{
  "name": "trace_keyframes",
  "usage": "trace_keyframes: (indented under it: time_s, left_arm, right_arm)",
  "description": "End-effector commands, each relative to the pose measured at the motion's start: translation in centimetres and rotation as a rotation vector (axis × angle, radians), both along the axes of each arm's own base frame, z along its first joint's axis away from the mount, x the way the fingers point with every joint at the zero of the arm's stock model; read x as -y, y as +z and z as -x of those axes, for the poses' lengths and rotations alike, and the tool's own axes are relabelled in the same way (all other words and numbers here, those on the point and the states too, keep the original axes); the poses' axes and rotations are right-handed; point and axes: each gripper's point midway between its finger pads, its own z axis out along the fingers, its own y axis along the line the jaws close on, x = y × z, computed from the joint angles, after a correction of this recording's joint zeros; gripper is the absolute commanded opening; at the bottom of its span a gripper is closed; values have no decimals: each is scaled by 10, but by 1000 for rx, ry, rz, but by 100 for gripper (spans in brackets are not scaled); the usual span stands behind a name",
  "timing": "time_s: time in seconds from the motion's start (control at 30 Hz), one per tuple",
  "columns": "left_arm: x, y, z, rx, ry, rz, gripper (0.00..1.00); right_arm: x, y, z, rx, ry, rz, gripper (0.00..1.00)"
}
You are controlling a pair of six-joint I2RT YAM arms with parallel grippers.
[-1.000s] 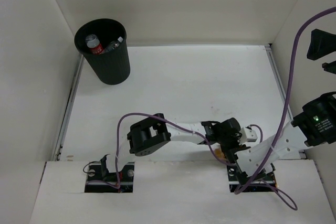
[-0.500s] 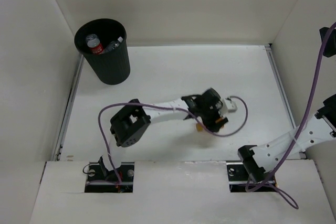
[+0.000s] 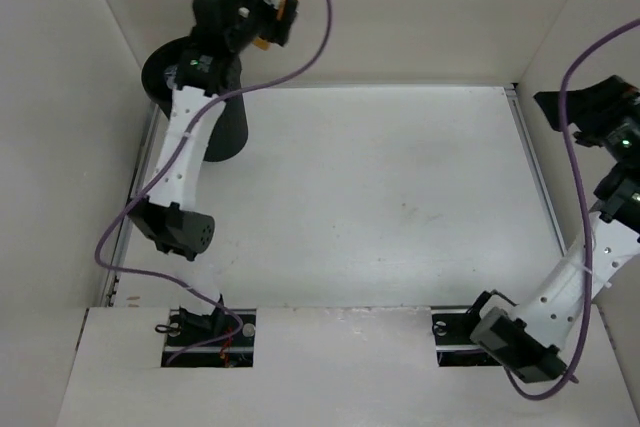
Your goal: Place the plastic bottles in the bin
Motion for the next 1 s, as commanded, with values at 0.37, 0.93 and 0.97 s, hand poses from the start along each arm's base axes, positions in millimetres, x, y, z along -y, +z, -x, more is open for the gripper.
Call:
trace_keyframes:
  time_s: [0.37, 0.93, 0.97]
  left_arm:
    - [-174, -31, -6, -5, 255, 15, 4]
    - [-242, -81, -40, -68, 376, 15, 68]
    - [-241, -80, -37, -65, 378, 16, 83]
  right_arm:
    - [-62, -71, -12, -137, 64, 235, 100]
    - [-80, -95, 23, -218, 110, 344, 100]
    - [-78, -97, 22, -227, 102, 343, 100]
